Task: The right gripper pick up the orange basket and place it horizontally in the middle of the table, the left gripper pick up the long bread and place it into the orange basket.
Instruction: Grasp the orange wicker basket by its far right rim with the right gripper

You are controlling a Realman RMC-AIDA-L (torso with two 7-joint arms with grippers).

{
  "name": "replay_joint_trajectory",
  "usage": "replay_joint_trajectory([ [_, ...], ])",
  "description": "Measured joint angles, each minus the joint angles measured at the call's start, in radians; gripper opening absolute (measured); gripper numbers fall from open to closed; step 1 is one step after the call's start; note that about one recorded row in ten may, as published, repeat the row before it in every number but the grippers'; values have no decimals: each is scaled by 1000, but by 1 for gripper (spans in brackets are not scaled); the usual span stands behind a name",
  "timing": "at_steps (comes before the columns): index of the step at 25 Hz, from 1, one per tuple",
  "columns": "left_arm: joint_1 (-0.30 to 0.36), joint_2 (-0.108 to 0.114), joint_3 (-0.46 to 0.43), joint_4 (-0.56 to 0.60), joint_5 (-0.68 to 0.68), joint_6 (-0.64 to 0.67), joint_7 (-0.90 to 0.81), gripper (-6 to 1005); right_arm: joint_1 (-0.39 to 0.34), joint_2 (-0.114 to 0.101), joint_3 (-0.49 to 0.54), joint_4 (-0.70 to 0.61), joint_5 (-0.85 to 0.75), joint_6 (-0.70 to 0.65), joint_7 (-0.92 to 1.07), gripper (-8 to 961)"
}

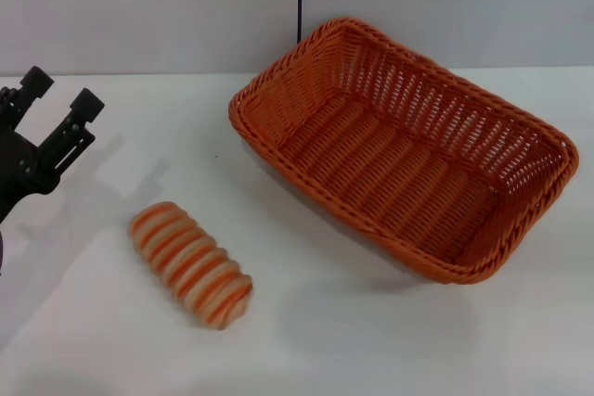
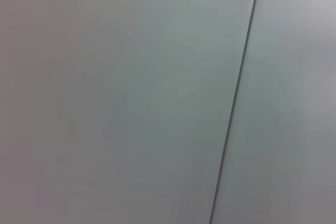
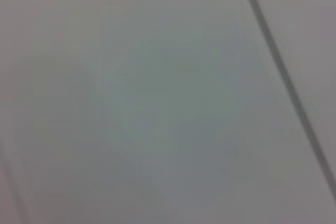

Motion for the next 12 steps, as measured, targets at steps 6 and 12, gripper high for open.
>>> replay_joint_trajectory([
  [6,-1,0,-4,7,-6,0,-38,813,24,-37,-64,-160,1,50,224,687],
  [12,0,0,1,19,-6,11,-43,813,89,-122,-154,-302,-61,65,507,687],
])
